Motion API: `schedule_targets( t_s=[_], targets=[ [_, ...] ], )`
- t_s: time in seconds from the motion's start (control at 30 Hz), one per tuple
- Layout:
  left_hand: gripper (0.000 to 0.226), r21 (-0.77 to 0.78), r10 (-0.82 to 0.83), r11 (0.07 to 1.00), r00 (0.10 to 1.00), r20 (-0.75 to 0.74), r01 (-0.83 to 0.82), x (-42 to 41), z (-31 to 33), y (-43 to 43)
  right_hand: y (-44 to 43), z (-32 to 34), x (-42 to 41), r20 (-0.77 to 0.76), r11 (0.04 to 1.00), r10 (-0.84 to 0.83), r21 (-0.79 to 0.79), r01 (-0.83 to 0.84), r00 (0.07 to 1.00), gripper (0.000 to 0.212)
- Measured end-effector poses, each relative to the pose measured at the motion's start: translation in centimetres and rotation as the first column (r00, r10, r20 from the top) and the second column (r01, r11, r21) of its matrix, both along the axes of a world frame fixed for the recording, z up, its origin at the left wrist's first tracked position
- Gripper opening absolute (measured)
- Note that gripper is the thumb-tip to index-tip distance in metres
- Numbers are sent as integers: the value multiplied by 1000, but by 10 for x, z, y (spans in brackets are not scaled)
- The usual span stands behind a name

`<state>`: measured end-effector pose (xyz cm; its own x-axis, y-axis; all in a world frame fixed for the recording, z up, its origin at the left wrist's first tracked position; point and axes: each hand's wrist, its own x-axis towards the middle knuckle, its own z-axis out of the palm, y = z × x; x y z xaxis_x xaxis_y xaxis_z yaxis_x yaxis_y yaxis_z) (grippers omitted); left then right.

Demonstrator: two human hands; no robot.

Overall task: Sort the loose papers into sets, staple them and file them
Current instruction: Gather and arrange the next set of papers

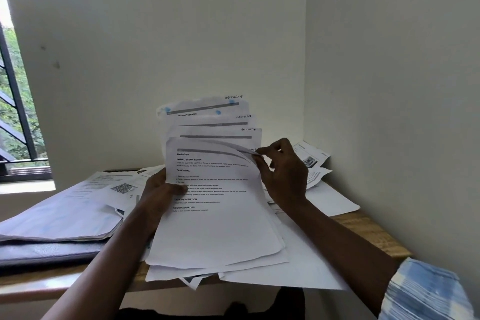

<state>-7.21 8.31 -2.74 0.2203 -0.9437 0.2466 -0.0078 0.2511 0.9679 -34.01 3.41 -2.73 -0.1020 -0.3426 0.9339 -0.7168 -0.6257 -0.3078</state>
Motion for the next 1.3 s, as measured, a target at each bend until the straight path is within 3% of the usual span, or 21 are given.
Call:
schedule_targets(
  t_s=[0.1,0.2,0.27,0.3,0.4,0.43,0.53,0.73,0.93,1.07,1.2,1.3],
  targets=[
    [46,6,11,1000,1000,-20,-11,0,0,0,3,1,1,44,963,267,27,-269,963,17],
    [47,11,22,1000,999,-39,-21,2,-1,-1,10,3,7,351,725,568,213,-654,744,38],
    [48,12,29,1000,999,-30,-28,3,-2,-3,11,7,8,547,577,543,310,-756,638,63],
    [47,9,31,999,999,-21,-31,3,-2,-3,10,8,6,597,553,506,330,-765,623,61],
    [44,2,44,999,999,9,-44,1,-1,-2,6,4,3,644,572,433,345,-744,631,19],
    [44,4,42,999,999,6,-42,1,-1,-2,5,3,3,663,565,428,333,-755,614,16],
    [47,11,33,999,999,-10,-33,1,-1,-2,3,0,2,687,548,420,328,-769,592,31],
    [48,6,21,1000,1000,-14,-21,0,0,-1,4,-1,1,616,653,377,353,-670,692,20],
    [49,9,13,1000,999,-32,-13,3,-2,-3,0,-3,-1,364,876,163,374,-304,917,23],
    [48,7,7,1000,1000,-30,-7,4,-2,-4,3,-2,-2,289,923,53,351,-157,956,30],
    [47,11,13,1000,999,-32,-13,4,-2,-5,1,-4,-2,239,944,128,269,-192,963,27],
    [46,20,18,1000,999,-41,-17,6,-3,-7,-1,-6,0,261,884,368,200,-423,892,23]
  ],
)
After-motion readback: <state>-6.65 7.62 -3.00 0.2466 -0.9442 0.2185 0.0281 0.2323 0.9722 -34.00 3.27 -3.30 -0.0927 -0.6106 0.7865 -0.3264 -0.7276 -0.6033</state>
